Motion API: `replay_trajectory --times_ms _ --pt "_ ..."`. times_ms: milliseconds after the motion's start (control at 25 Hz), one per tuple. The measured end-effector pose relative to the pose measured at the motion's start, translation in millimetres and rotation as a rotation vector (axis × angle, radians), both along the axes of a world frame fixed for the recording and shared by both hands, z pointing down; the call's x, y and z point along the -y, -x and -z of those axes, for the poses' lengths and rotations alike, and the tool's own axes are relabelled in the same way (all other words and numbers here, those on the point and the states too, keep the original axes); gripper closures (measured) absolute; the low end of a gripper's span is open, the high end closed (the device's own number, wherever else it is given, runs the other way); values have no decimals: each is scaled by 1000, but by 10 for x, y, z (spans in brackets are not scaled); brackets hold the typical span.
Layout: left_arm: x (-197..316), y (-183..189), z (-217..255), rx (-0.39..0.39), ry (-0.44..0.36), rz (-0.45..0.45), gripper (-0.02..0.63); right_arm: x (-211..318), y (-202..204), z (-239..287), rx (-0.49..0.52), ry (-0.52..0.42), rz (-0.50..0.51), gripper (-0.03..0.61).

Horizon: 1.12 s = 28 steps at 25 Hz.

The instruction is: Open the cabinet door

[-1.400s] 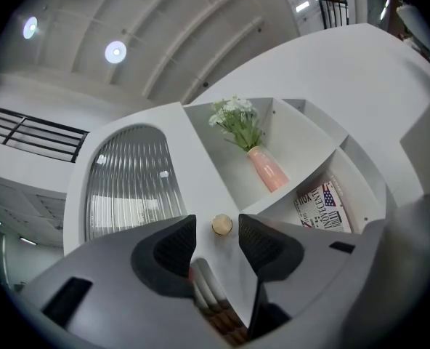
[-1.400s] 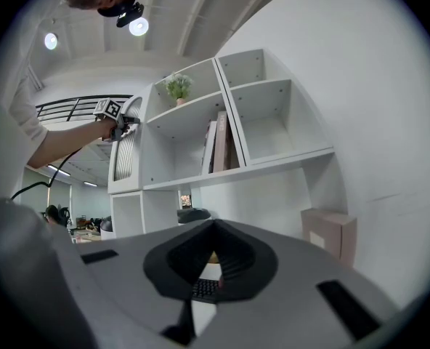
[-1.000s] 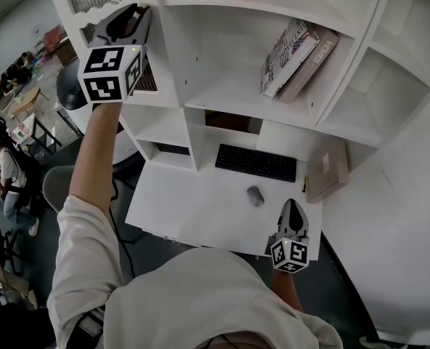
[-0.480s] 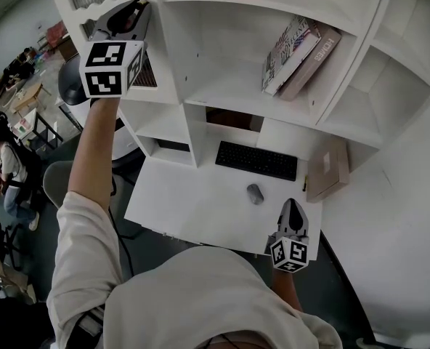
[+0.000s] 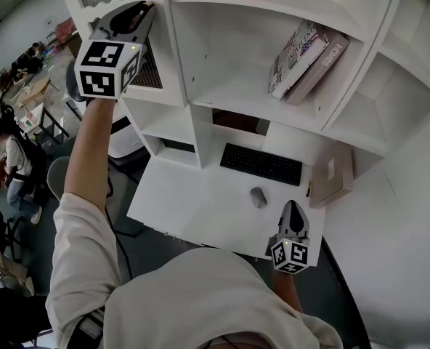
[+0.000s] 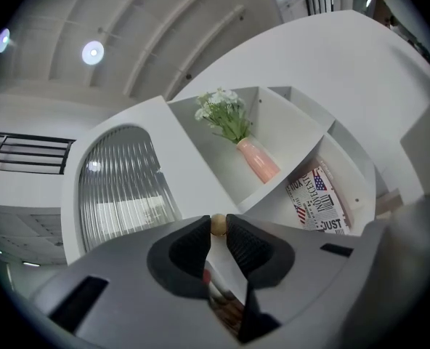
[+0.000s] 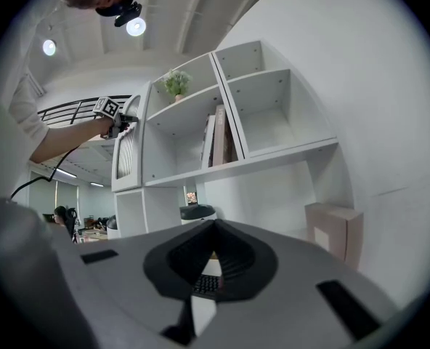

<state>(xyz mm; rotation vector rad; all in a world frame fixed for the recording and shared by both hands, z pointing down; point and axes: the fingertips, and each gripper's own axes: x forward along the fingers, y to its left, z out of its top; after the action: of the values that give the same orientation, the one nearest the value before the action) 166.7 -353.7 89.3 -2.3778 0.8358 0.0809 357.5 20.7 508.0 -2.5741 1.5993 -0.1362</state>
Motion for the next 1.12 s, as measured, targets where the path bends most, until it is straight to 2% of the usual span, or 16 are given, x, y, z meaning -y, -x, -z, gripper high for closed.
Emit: replay_trajectory --times_ms 520,920,1120 --pt "-273 357 -10 146 5 -97 543 321 160 9 -3 0 104 575" --pt "-426 626 -35 325 -18 -80 543 432 257 -14 2 1 149 575" --pt "-472 751 -44 384 -31 -63 543 483 297 -10 3 2 166 575"
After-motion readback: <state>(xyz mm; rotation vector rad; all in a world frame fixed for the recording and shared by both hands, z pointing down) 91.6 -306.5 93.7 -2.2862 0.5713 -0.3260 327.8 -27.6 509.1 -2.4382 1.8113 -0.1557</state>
